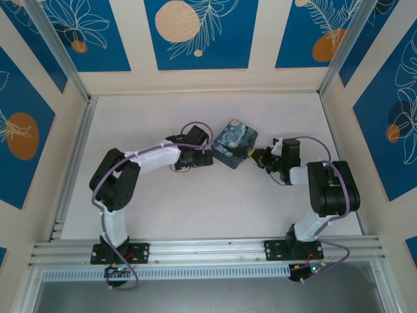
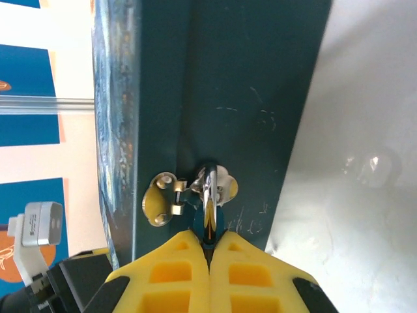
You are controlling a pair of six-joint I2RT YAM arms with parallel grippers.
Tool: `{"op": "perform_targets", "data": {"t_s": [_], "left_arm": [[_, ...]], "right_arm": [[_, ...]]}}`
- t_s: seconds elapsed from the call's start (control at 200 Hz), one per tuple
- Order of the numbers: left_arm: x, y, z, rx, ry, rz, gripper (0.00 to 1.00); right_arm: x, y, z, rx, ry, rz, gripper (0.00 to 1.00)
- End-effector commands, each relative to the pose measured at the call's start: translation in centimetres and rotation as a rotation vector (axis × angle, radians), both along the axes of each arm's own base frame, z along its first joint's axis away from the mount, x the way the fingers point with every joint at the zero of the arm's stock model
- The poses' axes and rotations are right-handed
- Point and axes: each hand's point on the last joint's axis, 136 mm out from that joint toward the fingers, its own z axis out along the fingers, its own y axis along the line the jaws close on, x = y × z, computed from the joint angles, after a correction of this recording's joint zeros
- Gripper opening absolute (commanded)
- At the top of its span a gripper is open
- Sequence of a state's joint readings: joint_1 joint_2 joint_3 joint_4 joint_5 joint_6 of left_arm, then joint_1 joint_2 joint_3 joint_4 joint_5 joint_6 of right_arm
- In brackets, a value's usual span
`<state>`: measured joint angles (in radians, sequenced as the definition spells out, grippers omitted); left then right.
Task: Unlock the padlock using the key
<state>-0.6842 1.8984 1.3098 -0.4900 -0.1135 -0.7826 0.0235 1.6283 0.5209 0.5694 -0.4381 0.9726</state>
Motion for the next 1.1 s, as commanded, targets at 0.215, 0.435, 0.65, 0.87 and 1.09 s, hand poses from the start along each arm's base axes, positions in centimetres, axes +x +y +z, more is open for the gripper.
{"op": "perform_targets", "data": {"t_s": [0.215, 0.435, 0.65, 0.87, 1.09], "left_arm": [[-0.3, -0.4, 2.0, -0.035, -0.028, -0.003, 1.0], [-0.2, -0.8, 3.0, -0.058, -0.045, -0.007, 1.0], [0.4, -1.6, 4.7, -0.091, -0.074, -0.011, 1.0], [1.0, -2.6, 6.4, -0.123, -0.101, -0.019, 1.0], [1.0, -2.9, 6.5, -0.12, -0.106, -0.024, 1.0]], "right_arm": [[1.2, -3.4, 0.5, -0.087, -0.014, -0.075, 0.0], [0.8, -3.4, -0.3, -0.084, 0.019, -0.057, 0.0], [-1.2, -1.1, -0.9, -0.047, 0.031, 0.005, 0.0], [-3.2, 3.1, -0.8, -0.062, 0.022, 0.101, 0.0], [-4.4, 5.4, -0.4, -0.086, 0.009, 0.138, 0.0]]}}
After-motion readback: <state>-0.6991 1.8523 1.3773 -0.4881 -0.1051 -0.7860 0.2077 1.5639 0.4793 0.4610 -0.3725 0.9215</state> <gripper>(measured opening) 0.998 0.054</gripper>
